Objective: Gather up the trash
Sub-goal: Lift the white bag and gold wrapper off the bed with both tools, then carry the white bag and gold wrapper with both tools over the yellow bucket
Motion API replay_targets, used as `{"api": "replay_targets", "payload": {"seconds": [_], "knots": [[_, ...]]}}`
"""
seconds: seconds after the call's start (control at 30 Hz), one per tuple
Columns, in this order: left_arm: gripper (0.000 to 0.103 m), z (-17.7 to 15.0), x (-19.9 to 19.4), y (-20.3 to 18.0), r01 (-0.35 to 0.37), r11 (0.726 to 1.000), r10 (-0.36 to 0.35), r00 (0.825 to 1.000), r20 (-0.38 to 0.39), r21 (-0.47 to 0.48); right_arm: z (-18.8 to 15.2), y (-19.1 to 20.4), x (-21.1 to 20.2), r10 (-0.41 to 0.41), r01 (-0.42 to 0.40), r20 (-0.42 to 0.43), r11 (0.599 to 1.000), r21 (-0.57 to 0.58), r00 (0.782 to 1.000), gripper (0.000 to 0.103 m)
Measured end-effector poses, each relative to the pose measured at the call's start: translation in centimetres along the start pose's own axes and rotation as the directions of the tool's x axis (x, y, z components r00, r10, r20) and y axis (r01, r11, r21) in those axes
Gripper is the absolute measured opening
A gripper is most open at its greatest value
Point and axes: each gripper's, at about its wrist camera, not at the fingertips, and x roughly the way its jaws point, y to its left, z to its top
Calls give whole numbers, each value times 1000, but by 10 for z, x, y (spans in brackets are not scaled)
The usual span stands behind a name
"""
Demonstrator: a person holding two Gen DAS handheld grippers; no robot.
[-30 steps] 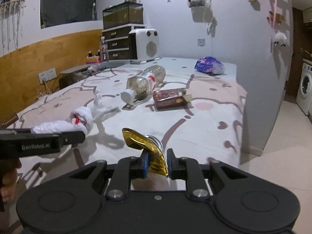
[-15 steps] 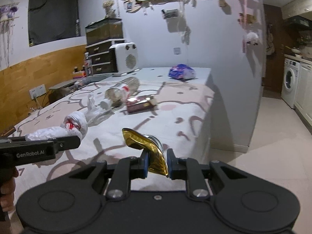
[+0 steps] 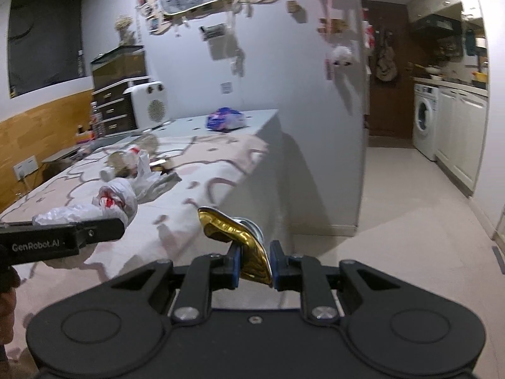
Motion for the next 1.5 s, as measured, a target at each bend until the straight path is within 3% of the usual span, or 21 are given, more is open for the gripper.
{"api": "replay_targets", "payload": {"seconds": [0.3,0.6,0.73,0.83,1.2,1.3,1.5], "knots": [[41,-27,41,-69,90,994,-84,993,-88,61,-25,-60,-10,-74,75,-27,995,60,997,19],[41,-79,115,-114,121,988,-94,962,-256,94,-67,-121,9,-125,142,-117,978,154,985,19],[41,-103,162,-125,131,989,-98,933,-347,73,-92,-146,27,-140,173,-177,967,187,974,19],[41,-123,198,-127,129,991,-102,900,-424,34,-109,-163,44,-145,195,-227,958,212,963,19],[41,-183,316,-104,42,998,-59,807,-587,-44,-171,-206,117,-136,257,-407,931,259,903,19],[41,-196,344,-93,10,996,-63,790,-610,-90,-182,-209,143,-124,264,-447,927,266,886,19],[41,-221,391,-76,-37,986,-73,774,-629,-160,-202,-212,195,-89,262,-502,922,286,860,19]]}}
